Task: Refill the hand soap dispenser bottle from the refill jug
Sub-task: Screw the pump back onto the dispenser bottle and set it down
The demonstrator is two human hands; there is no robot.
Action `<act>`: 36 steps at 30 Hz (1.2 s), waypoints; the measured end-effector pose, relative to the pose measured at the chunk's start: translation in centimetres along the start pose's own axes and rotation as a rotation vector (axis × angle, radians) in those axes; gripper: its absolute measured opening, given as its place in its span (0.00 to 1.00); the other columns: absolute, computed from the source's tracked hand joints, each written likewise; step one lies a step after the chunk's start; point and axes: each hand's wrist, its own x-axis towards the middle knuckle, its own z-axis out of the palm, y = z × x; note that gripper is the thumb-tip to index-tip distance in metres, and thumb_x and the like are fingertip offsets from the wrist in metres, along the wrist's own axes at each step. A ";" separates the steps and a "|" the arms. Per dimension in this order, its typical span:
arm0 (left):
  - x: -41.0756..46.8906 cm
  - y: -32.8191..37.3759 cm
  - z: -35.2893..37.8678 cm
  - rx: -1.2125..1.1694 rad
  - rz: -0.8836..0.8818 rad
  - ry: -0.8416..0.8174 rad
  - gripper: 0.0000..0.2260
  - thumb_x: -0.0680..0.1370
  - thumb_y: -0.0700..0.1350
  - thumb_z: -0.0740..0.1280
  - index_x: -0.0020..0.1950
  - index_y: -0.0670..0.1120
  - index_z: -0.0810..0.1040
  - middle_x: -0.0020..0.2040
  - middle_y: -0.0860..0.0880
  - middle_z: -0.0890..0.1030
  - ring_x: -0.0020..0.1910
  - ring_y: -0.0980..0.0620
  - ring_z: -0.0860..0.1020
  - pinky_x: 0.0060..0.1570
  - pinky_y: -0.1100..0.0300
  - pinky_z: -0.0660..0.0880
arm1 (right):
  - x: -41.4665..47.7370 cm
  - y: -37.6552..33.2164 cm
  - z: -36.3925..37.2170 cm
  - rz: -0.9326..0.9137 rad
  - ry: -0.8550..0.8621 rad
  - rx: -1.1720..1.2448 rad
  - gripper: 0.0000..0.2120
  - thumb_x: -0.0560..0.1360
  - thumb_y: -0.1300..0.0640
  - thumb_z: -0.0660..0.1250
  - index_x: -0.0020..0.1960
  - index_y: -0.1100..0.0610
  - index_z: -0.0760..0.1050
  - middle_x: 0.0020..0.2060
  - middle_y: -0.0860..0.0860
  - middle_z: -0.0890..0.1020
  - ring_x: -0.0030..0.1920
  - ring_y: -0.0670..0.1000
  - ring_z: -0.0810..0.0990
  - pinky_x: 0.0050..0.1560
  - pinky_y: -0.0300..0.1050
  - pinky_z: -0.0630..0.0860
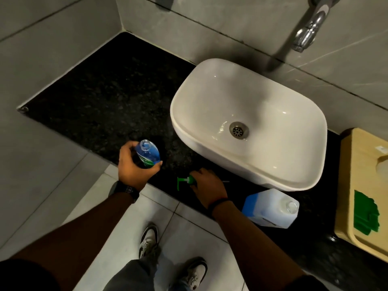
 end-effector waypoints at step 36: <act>1.3 21.9 0.5 -0.282 0.384 -0.192 0.36 0.58 0.48 0.81 0.63 0.49 0.71 0.55 0.50 0.75 0.50 0.55 0.77 0.43 0.66 0.78 | -5.2 -8.7 -29.8 -0.420 0.778 0.613 0.08 0.69 0.63 0.72 0.46 0.65 0.78 0.33 0.45 0.80 0.34 0.37 0.77 0.43 0.29 0.74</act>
